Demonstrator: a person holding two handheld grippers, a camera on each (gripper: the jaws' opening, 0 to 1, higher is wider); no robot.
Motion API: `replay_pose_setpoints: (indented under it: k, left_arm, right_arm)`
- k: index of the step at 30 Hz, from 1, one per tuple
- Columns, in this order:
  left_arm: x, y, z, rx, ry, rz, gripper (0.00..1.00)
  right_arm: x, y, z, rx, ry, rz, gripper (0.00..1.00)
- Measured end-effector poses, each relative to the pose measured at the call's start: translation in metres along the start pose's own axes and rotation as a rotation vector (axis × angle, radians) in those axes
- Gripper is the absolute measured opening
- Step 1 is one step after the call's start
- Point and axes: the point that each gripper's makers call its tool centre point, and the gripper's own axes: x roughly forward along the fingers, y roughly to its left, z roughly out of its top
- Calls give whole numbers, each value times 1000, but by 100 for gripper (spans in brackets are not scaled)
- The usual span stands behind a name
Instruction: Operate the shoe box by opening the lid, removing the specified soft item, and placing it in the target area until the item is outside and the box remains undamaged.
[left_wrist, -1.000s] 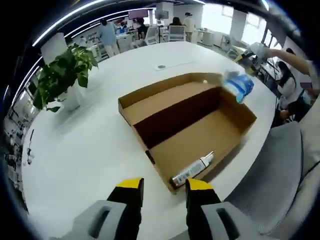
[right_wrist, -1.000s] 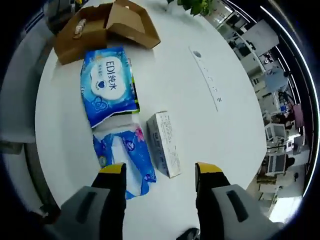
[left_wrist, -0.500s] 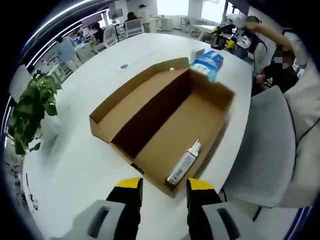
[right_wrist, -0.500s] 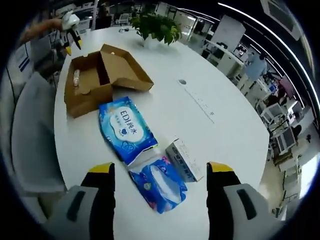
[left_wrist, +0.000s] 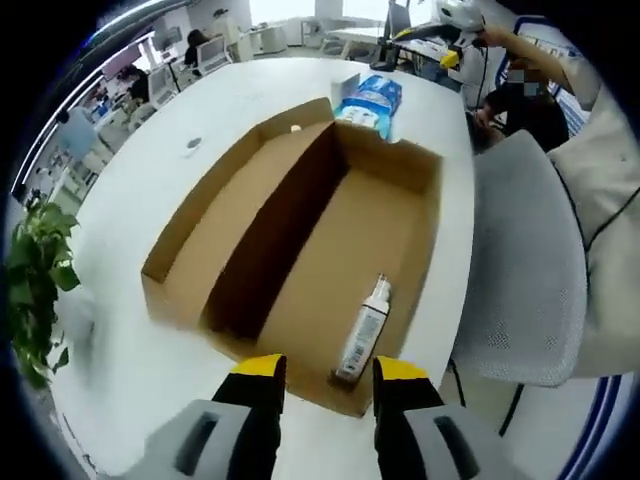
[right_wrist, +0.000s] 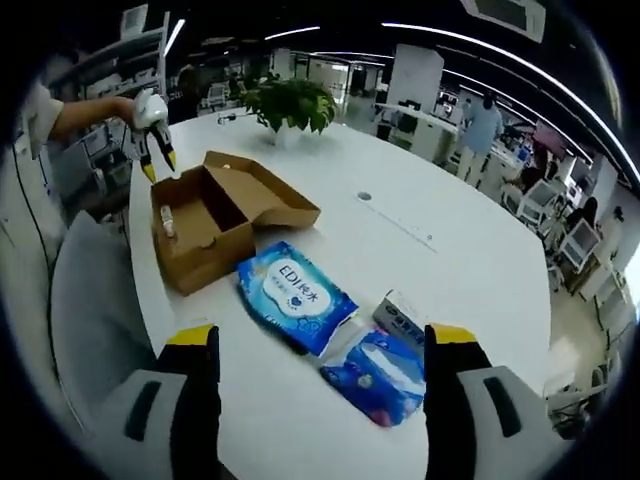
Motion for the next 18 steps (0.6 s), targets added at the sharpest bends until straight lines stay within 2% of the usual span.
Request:
replay_pose_setpoints:
  k: [3, 5, 9, 13, 18]
  left_arm:
    - [7, 1, 0, 61, 38, -13, 35]
    - [11, -1, 0, 101, 64, -37, 35]
    - [21, -1, 0, 136, 100, -54, 36]
    - [29, -6, 0, 212, 138, -88, 37]
    - [43, -11, -1, 234, 171, -138, 38]
  right_arm:
    - [-6, 13, 5, 48, -54, 15, 88]
    - [-9, 17, 4, 59, -58, 12, 90]
    - [-15, 29, -2, 35, -55, 4, 87]
    - [-22, 36, -8, 38, -52, -4, 87]
    - [-28, 42, -12, 62, -68, -24, 85]
